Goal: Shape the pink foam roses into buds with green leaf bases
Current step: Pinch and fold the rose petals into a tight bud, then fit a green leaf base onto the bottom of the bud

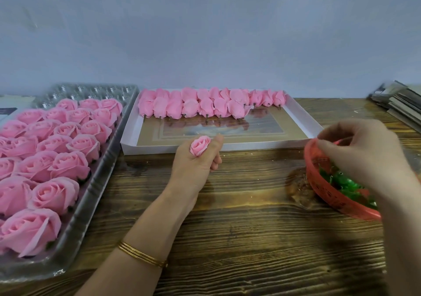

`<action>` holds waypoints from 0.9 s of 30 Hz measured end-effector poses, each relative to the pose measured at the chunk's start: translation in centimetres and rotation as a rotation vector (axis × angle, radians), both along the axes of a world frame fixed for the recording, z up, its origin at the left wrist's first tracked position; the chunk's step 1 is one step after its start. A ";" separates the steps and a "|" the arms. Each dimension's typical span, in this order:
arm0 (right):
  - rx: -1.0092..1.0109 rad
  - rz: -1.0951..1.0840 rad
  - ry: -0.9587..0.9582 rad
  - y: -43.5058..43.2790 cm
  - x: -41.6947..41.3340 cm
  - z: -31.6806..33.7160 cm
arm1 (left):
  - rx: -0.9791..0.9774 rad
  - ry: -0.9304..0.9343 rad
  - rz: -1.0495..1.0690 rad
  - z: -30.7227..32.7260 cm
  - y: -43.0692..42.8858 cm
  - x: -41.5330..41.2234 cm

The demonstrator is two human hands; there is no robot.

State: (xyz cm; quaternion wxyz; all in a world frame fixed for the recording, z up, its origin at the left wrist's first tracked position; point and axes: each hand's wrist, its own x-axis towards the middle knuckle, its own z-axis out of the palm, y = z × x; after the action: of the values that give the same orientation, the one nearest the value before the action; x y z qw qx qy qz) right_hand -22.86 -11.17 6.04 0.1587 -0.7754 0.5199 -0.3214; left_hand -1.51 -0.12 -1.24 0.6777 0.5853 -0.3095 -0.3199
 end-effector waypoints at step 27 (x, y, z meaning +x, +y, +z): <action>0.244 -0.064 0.725 -1.9 -0.5 -2.2 | -0.009 -0.026 -0.031 0.6 0.4 -0.4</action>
State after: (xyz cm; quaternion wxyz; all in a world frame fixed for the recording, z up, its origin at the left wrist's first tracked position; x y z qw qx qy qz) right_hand -23.36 -13.08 3.88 0.0454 -0.7975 0.6008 0.0328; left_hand -1.88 0.25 -0.69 0.6712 0.5814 -0.3286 -0.3216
